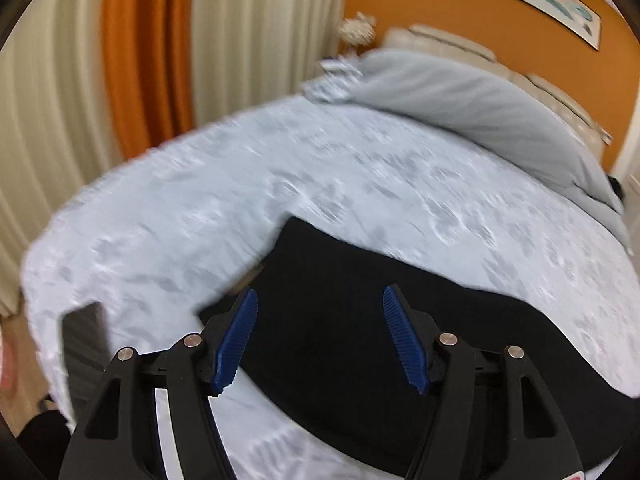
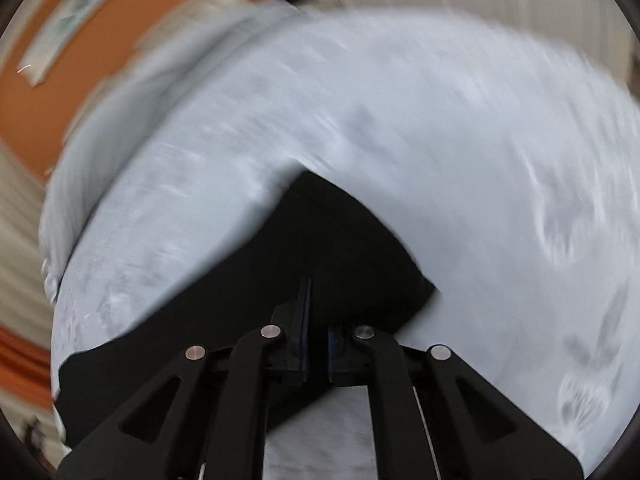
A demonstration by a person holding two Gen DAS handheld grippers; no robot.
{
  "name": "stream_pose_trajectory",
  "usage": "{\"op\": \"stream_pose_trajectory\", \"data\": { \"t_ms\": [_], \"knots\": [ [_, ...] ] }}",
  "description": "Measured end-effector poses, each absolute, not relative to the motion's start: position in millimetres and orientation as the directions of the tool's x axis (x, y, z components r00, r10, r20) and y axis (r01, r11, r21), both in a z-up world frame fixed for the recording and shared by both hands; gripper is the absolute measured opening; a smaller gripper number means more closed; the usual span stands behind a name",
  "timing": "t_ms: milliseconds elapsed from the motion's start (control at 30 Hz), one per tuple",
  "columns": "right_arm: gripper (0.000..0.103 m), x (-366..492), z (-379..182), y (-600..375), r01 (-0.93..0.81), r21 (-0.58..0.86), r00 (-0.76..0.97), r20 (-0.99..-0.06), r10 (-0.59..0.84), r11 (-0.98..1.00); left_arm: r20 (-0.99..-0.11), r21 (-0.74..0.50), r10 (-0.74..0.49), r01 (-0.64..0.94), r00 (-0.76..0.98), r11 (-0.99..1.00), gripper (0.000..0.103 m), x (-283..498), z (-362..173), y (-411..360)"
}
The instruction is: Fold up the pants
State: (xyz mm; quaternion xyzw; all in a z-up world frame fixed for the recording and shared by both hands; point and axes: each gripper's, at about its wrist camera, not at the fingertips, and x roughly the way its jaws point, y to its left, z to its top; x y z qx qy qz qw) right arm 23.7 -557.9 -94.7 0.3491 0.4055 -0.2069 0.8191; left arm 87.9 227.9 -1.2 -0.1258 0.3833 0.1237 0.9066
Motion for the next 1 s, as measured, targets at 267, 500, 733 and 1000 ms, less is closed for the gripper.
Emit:
{"op": "stream_pose_trajectory", "data": {
  "t_ms": [267,500,733,1000],
  "knots": [
    [0.052,34.3,17.4,-454.0,0.513,0.094,0.7,-0.62,-0.353,0.853,-0.819,-0.196,-0.056,-0.186,0.571,0.963,0.07,91.3,-36.6,168.3],
    [0.051,46.1,9.2,-266.5,-0.198,0.128,0.723,-0.65,0.233,0.972,-0.856,-0.337,-0.236,-0.15,0.46,0.93,0.074,70.7,-65.1,170.2],
    [0.041,58.8,-72.6,-94.0,-0.583,0.022,0.492,-0.785,0.375,0.812,-0.851,-0.401,-0.274,-0.218,0.448,0.89,0.074,66.5,-70.5,195.7],
    [0.041,89.5,-76.5,-21.7,-0.632,0.012,0.482,-0.777,0.405,0.775,-0.83,-0.382,-0.245,-0.192,0.501,0.904,0.077,67.7,-48.2,193.8]
  ]
}}
